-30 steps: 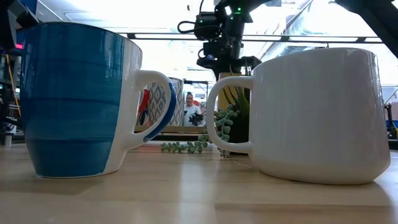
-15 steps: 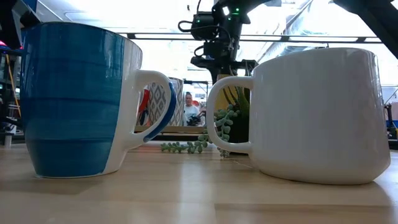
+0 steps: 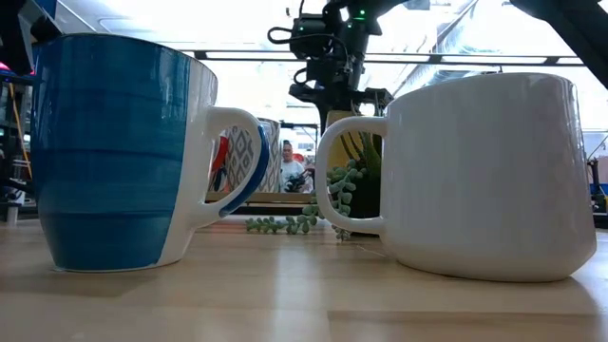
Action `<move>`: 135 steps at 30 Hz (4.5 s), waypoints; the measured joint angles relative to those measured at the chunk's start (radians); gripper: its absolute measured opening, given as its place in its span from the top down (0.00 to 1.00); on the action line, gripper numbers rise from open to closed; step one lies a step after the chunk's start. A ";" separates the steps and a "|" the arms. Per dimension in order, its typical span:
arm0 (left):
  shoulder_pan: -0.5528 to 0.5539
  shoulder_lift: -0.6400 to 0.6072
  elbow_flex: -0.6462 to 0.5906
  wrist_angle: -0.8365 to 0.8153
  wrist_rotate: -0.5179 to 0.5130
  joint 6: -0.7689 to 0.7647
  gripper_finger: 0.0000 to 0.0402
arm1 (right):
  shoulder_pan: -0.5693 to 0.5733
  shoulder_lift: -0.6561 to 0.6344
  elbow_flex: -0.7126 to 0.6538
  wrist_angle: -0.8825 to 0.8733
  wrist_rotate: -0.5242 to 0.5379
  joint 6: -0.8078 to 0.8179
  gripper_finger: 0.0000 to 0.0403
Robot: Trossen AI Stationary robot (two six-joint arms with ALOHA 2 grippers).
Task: Place coffee mugs
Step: Put the yellow mug on the shelf
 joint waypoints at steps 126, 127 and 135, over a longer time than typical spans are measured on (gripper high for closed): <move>0.000 0.000 0.000 -0.009 0.183 0.028 0.63 | 0.421 -0.862 -0.693 0.428 0.157 1.637 0.76; 0.000 0.000 0.000 -0.009 0.186 0.028 0.63 | 0.419 -0.875 -0.737 0.468 0.161 1.643 0.76; 0.000 -0.001 0.000 -0.008 0.187 0.026 0.63 | 0.343 -0.803 -0.852 0.484 0.237 1.797 0.76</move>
